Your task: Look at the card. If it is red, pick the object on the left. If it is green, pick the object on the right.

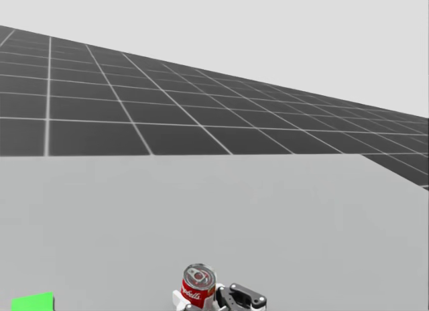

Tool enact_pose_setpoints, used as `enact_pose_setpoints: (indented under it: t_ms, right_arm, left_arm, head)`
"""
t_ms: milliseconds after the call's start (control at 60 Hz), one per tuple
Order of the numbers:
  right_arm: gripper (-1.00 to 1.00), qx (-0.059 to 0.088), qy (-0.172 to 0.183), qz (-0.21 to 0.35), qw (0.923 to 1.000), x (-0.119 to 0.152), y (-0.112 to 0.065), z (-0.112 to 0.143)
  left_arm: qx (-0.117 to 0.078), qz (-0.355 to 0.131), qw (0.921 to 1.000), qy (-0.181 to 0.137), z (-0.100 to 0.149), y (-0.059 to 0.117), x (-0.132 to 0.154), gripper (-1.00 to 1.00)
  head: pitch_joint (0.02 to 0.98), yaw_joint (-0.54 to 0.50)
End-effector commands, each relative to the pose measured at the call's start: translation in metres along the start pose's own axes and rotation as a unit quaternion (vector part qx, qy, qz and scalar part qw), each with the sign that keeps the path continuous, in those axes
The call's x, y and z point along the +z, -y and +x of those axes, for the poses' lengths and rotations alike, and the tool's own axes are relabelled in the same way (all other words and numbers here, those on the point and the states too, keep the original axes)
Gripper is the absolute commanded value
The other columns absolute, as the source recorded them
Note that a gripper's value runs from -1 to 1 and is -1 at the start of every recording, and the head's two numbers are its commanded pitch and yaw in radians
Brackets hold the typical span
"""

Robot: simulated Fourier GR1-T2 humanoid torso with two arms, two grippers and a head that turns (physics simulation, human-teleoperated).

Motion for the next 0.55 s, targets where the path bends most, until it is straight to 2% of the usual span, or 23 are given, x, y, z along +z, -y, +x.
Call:
enact_pose_setpoints:
  t_ms: [17, 183, 200, 267, 550]
  right_arm:
    - [1.00, 0.007, 0.050, -0.060, 0.9969, -0.003, 0.016, 0.045]
    - [1.00, 0.027, 0.095, -0.070, 0.9926, 0.003, 0.019, 0.092]
    - [1.00, 0.034, 0.106, -0.074, 0.9911, 0.005, 0.019, 0.102]
    - [1.00, 0.046, 0.122, -0.078, 0.9883, 0.008, 0.018, 0.117]
    - [1.00, 0.072, 0.197, -0.095, 0.9730, 0.027, 0.013, 0.182]
  left_arm:
    - [0.000, 0.000, 1.0000, 0.001, 0.000, 0.000, 0.000, -1.00]
    - [0.001, 0.001, 1.0000, 0.001, 0.001, -0.001, 0.000, -1.00]
    - [0.001, 0.001, 1.0000, 0.001, 0.001, -0.001, 0.000, -1.00]
    - [0.001, 0.000, 1.0000, 0.001, 0.001, -0.001, 0.000, -1.00]
    - [0.003, 0.000, 1.0000, 0.002, 0.002, 0.000, 0.000, -1.00]
  head:
    - [0.434, -0.49]
    - [0.433, -0.49]
    - [0.433, -0.49]
    - [0.430, -0.49]
    - [0.421, -0.49]
